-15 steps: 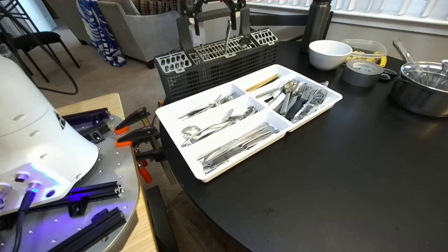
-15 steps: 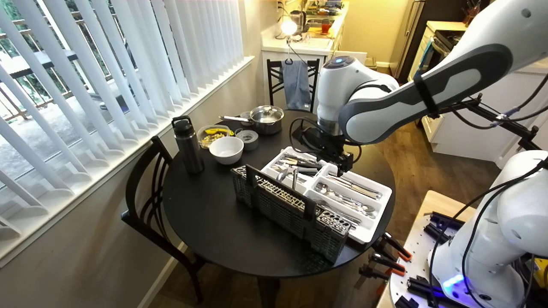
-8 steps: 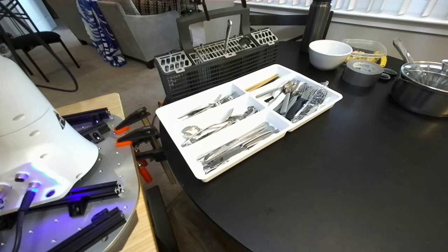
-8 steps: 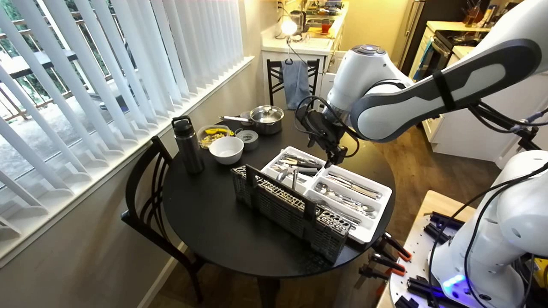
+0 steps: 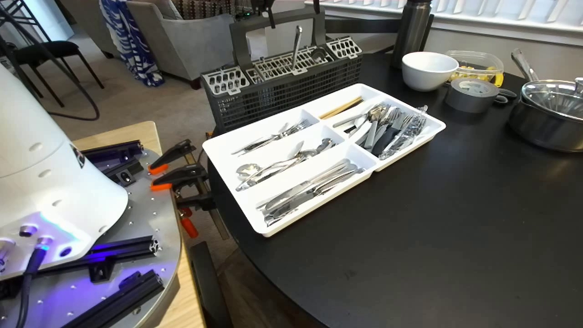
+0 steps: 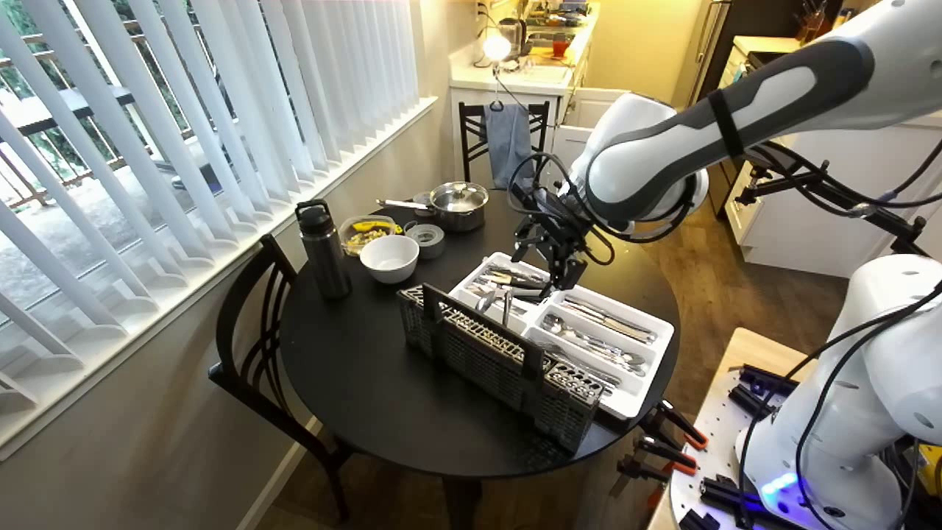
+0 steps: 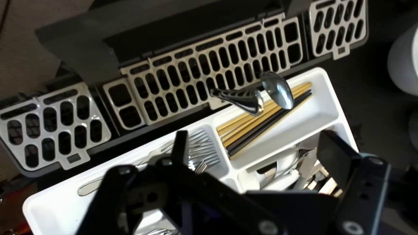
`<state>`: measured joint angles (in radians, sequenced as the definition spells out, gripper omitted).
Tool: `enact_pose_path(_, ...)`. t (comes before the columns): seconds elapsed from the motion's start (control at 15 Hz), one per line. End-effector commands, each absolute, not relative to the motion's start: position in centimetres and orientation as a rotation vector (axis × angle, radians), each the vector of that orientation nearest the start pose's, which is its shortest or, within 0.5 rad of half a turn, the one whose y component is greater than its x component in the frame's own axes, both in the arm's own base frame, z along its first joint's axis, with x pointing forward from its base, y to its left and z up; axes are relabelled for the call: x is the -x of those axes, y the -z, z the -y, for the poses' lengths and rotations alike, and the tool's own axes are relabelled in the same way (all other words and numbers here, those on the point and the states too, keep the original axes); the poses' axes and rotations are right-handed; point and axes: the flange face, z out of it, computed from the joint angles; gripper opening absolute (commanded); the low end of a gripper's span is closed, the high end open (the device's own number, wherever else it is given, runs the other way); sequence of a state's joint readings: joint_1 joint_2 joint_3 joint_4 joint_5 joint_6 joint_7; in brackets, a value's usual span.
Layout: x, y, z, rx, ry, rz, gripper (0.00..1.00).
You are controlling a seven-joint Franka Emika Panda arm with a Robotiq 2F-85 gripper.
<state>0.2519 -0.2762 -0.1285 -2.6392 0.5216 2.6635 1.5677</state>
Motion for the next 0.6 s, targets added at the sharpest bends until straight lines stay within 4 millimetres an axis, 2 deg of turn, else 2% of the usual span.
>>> enact_pose_path(0.0,-44.2,-36.3,-3.0,1.683,-0.236,-2.068,1.00)
enact_pose_path(0.27,-45.1,-35.5,-1.6,1.758,-0.394,-2.039,1.00)
enact_pose_path(0.53,-46.8,-34.6,-0.4,1.766,-0.431,-2.064,1.00)
